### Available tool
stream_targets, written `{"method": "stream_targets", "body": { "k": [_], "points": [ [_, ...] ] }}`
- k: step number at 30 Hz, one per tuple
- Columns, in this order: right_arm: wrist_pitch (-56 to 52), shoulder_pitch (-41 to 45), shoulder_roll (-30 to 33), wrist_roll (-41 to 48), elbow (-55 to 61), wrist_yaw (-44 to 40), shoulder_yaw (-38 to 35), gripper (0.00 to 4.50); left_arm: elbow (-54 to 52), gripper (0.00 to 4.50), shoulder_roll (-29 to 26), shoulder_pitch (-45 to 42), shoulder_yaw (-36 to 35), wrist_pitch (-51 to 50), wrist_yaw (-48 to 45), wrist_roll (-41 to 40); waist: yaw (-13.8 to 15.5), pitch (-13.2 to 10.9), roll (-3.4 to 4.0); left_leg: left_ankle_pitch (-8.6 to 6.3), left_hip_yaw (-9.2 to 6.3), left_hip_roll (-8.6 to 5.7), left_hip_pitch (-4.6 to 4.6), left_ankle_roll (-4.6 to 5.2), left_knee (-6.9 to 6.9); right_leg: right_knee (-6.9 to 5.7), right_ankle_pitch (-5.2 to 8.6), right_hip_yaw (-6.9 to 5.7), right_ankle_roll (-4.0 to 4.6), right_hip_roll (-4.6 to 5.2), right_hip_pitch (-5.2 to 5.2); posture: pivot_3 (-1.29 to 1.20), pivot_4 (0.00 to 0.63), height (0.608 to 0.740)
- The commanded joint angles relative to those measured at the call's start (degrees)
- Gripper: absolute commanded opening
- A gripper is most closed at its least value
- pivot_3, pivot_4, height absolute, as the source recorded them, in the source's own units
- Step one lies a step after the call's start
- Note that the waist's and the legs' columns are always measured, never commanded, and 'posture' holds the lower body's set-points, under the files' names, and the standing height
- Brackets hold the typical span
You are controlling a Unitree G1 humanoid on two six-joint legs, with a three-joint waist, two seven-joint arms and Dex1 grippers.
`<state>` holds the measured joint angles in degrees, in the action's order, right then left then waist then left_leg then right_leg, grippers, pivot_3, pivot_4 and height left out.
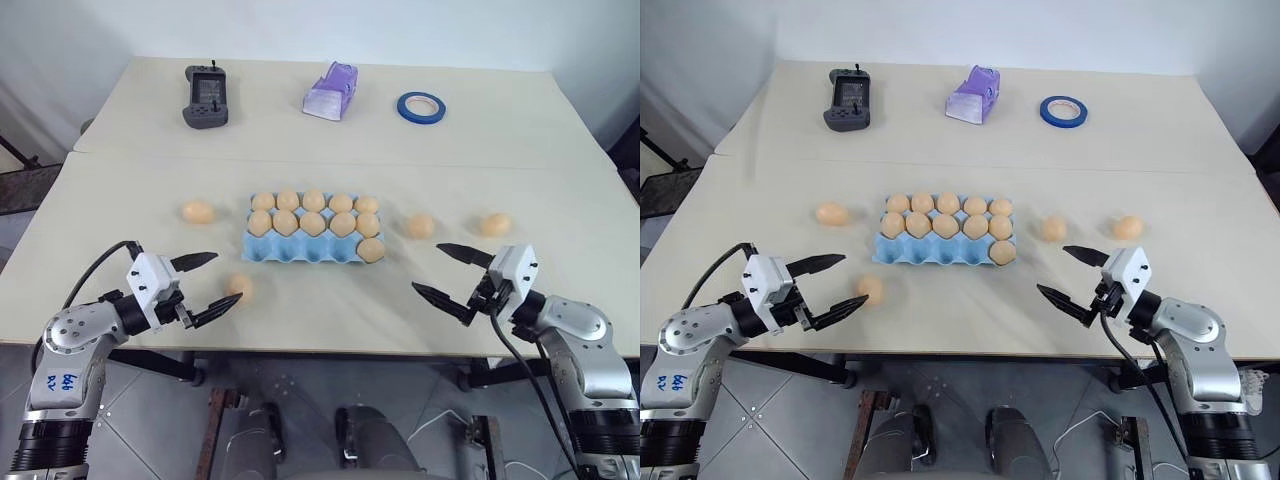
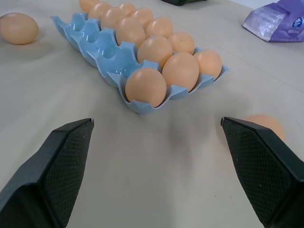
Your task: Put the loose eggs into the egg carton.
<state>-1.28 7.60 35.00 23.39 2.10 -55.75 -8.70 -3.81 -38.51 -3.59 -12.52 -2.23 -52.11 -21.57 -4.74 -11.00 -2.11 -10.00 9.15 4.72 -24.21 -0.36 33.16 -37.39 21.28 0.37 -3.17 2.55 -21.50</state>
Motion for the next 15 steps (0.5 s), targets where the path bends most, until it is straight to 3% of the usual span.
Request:
{"method": "stream_targets", "body": {
  "k": [1,9,15],
  "points": [
    [0.92,0.91,-0.74,-0.04,0.58,0.95,-0.16,4.5,-2.18,4.49,-0.6,0.86,-1.3,1.36,0.42,0.33,-0.07,0.0,0.0,0.0,0.0,0.0,0.0,0.0,0.0,0.0,0.0,0.0,0.0,0.0,0.0,0.0,0.15,0.74],
    [4.07,2.91,-6.42,-4.39,-3.66,18.58,-7.32,4.5,-4.69,4.49,1.61,-0.95,-0.4,-1.35,0.9,-3.73,0.11,0.0,0.0,0.0,-0.03,-0.03,-0.02,-0.01,0.03,-0.02,0.01,-0.02,0.01,0.02,-0.01,0.0,0.15,0.74],
    [3.06,8.52,-8.15,-10.86,-9.51,31.94,-8.04,4.5,-5.55,4.49,3.26,-4.24,4.67,-0.23,-2.32,-3.04,-0.2,0.0,0.01,0.01,-0.01,-0.03,0.0,-0.02,0.11,-0.1,0.0,-0.02,0.0,0.01,0.01,0.0,0.15,0.74]
  ]
}}
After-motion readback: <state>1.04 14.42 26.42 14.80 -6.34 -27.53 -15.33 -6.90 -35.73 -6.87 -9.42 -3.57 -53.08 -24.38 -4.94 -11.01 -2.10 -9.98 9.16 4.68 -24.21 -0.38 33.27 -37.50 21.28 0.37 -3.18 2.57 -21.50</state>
